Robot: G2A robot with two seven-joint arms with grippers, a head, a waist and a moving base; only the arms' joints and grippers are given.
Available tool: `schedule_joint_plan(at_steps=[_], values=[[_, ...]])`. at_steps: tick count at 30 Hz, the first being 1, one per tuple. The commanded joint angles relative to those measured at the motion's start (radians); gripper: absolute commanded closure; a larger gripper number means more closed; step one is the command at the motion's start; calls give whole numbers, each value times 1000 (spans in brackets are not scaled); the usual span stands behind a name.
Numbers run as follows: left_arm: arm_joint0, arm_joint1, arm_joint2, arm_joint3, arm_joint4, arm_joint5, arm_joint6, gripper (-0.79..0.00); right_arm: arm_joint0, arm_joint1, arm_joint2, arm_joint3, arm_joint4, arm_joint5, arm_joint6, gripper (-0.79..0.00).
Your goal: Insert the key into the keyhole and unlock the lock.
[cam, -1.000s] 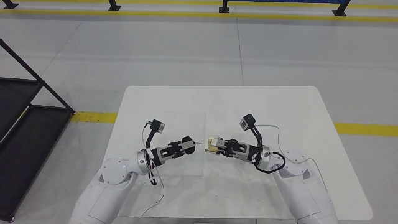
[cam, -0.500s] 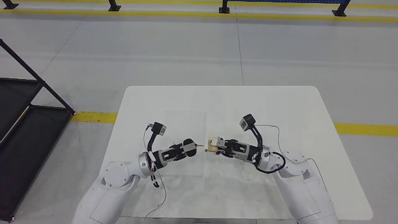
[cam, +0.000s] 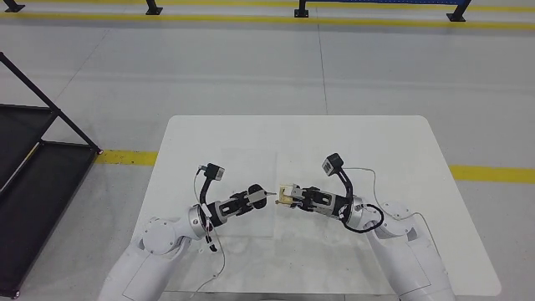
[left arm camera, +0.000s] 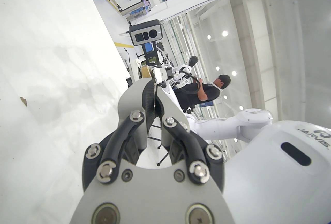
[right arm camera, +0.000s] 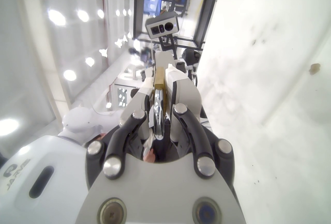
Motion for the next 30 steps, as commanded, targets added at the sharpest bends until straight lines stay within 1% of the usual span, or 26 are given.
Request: schedule_joint_plan(at_steps=[1, 30], values=[[-1, 0, 3, 2, 5, 2, 4, 0, 0, 0, 0, 0, 0, 0, 0, 0], [-25, 3, 53, 21, 28, 5, 47, 0, 0, 0, 0, 0, 0, 0, 0, 0]])
